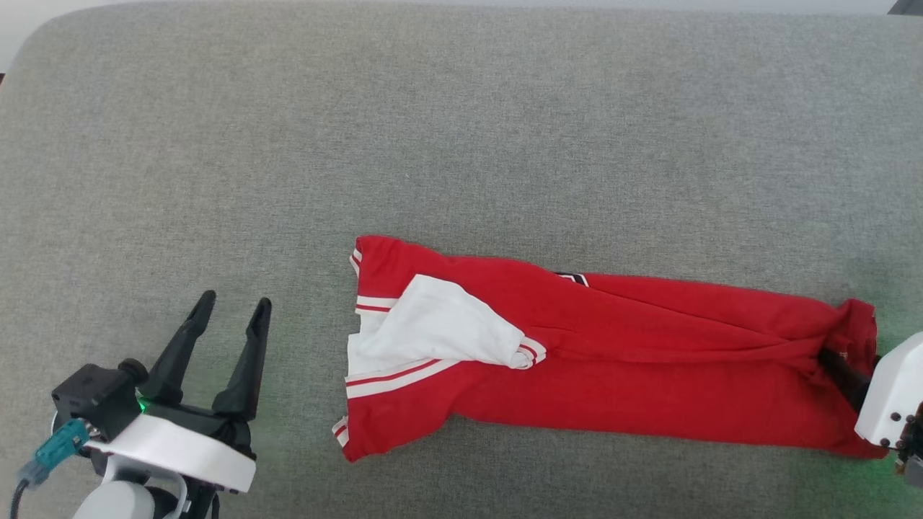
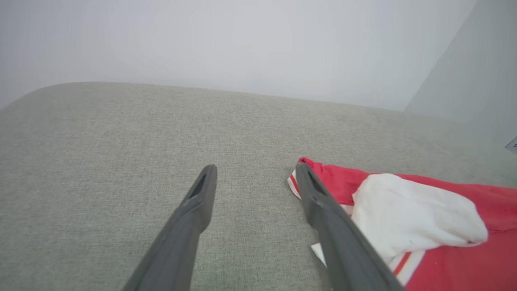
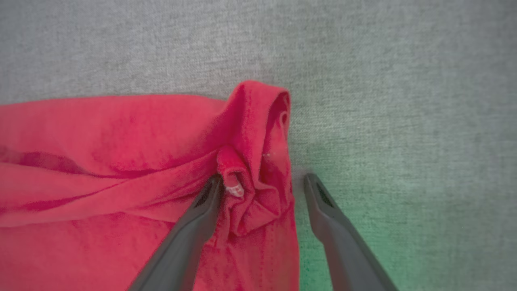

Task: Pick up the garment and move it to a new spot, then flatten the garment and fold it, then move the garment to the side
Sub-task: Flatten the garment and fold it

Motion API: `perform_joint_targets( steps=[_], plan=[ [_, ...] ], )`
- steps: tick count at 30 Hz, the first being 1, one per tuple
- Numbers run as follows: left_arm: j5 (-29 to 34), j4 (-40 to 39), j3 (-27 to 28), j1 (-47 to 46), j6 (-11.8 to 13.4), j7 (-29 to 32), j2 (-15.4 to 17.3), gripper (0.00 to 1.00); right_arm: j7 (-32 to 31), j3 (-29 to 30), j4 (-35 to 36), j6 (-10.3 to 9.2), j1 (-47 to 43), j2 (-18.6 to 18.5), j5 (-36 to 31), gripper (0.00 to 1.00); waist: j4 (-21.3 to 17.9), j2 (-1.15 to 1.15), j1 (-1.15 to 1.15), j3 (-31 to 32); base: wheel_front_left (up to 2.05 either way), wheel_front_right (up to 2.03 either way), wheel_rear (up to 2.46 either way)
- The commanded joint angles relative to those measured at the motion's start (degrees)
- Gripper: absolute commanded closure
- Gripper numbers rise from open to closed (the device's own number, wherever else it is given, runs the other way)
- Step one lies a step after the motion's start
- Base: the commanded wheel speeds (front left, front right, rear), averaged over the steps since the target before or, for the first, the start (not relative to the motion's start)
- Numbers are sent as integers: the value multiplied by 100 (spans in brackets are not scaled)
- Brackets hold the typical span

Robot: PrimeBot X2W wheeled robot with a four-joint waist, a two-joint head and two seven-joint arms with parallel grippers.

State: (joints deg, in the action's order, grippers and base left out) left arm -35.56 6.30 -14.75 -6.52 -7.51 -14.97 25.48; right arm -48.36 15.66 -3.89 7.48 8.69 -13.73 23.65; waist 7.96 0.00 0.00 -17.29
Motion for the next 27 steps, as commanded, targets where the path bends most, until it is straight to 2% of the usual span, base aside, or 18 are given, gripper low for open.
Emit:
perform_joint_targets(
  steps=[1, 2, 3, 5, 6, 8, 17, 23, 27],
  plan=[
    [185, -62, 105, 97, 6, -30, -72, 0, -81, -109, -168, 2, -106, 186, 31, 11, 13, 0, 0, 10, 0, 0, 0],
    [307, -115, 216, 113, 7, -30, -141, 0, -93, -113, -201, 2, -103, 203, 22, 24, 17, 0, 0, 13, 0, 0, 0],
    [401, -151, 264, 145, 8, -30, -181, 0, -101, -112, -234, 2, -93, 230, 20, 52, 15, 0, 0, 14, 0, 0, 0],
    [639, -233, 370, 201, 8, -30, -271, 0, -120, -103, -306, 2, -78, 246, 16, 70, 16, 0, 0, 16, 0, 0, 0],
    [684, -246, 398, 229, 8, -30, -302, 0, -114, -105, -326, 1, -78, 253, 14, 85, 12, 0, 0, 13, 0, 0, 0],
    [780, -277, 444, 235, 8, -30, -334, 0, -97, -94, -352, -1, -64, 255, 12, 99, -1, 0, 0, 0, 0, 0, 0],
    [815, -330, 501, 246, 8, -30, -304, 0, 148, 82, -213, -13, 199, 188, -1, 100, -206, 0, 0, -95, 0, 0, 0],
    [758, -434, 634, 241, 10, -30, -240, 0, 370, 601, 118, -12, 349, -27, -179, 100, -387, 0, 0, -214, 0, 0, 0],
    [740, -540, 662, 198, 10, -30, -143, 0, 361, 1209, 298, -10, 447, -252, -394, 100, -495, 0, 0, -306, 0, 0, 0]
  ],
)
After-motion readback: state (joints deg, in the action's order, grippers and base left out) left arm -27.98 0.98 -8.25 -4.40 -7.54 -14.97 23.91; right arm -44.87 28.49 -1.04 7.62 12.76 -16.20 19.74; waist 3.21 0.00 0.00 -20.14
